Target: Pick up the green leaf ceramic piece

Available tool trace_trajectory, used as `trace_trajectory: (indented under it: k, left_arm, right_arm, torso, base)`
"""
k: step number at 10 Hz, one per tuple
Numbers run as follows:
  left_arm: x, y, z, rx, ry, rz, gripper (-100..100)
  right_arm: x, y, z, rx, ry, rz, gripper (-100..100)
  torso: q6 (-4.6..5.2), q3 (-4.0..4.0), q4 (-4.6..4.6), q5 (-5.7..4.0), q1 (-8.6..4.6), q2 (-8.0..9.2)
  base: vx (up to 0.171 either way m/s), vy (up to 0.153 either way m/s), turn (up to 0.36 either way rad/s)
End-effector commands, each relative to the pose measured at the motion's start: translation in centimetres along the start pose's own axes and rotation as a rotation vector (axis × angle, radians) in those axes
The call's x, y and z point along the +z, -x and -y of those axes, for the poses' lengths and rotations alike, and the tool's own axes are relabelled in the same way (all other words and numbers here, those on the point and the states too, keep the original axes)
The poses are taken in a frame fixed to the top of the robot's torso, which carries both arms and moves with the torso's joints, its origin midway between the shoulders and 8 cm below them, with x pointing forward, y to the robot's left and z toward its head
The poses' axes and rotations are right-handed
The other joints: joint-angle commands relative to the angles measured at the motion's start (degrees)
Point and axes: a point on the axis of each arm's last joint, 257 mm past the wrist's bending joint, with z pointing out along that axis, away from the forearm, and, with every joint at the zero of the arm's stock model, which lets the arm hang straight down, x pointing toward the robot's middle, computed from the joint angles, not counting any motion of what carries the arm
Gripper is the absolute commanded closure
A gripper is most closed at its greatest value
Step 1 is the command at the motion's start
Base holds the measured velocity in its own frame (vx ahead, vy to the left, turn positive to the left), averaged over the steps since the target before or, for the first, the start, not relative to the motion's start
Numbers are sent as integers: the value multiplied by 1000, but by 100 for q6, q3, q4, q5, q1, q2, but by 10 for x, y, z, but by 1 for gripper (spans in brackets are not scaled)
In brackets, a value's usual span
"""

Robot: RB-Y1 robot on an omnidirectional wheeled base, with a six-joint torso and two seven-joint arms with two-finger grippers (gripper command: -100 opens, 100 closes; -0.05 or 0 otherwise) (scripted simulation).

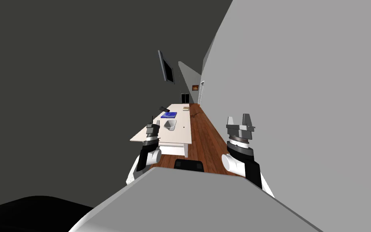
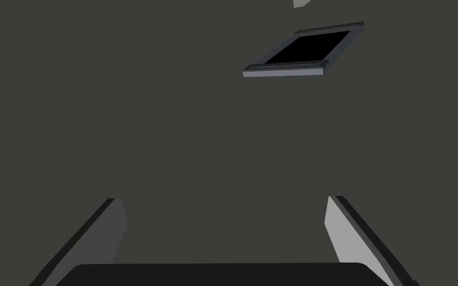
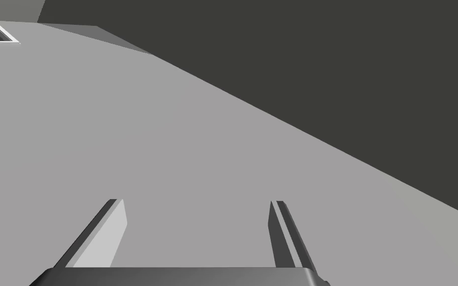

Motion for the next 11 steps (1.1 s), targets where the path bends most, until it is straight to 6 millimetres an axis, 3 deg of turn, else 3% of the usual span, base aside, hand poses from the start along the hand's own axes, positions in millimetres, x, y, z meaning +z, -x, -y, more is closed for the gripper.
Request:
trace_trajectory:
  k: [1, 5, 11]
  left_arm:
    - [1, -2, 0, 12, -2, -25, -100]
    - [6, -4, -2, 40, 10, -91, -100]
    - [15, 7, -29, 85, 105, -141, -100]
  right_arm:
    - [0, 0, 0, 0, 0, 0, 0]
    - [0, 0, 0, 0, 0, 0, 0]
    - [0, 0, 0, 0, 0, 0, 0]
  torso:
    - [0, 0, 0, 0, 0, 0]
    - [0, 2, 1, -8, -35, 3]
    - [1, 3, 1, -15, -64, 6]
  base:
    - [-4, -20, -1]
    - [-9, -81, 3]
    - [-6, -180, 7]
